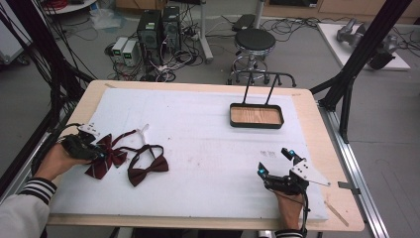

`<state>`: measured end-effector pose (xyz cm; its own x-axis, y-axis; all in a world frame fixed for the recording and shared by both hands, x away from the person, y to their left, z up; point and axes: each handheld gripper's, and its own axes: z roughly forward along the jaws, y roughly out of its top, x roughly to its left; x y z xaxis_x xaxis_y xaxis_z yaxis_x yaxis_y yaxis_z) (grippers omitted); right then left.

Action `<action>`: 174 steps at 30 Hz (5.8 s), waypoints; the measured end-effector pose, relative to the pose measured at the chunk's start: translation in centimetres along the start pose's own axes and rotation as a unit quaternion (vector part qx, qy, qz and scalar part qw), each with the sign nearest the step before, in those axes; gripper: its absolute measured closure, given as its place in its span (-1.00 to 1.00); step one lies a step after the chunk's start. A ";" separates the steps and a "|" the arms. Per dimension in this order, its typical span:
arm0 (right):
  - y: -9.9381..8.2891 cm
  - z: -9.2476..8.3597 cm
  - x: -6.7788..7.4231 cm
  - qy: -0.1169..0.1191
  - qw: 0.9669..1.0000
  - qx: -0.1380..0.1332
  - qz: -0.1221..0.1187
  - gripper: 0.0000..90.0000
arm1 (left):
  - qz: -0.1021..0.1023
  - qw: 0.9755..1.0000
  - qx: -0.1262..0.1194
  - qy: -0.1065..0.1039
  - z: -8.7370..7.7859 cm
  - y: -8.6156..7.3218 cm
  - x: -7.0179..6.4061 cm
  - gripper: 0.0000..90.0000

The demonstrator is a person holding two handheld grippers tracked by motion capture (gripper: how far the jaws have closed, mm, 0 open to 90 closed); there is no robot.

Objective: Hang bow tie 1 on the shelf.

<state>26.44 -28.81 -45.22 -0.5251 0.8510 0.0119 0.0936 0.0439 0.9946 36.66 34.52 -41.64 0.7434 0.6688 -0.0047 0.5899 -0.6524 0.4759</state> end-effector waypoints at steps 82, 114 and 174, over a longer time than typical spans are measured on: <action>6.3 2.3 2.1 0.122 0.991 0.030 0.035 -0.98 | 0.017 0.906 -0.423 -0.010 -2.6 8.0 -10.3 0.91; 10.5 7.7 6.4 0.250 0.965 0.074 0.024 -0.88 | 0.071 0.896 -0.429 -0.095 0.6 13.6 -16.6 0.91; 11.4 7.9 6.3 0.231 0.970 0.075 0.007 0.94 | 0.065 0.897 -0.430 -0.078 1.1 12.7 -17.7 -0.68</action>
<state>30.91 -18.83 -34.61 -0.8428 0.5279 0.1051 0.2077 0.1388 0.9683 31.38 14.03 -36.43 0.8628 0.5055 0.0098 0.0831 -0.1609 0.9835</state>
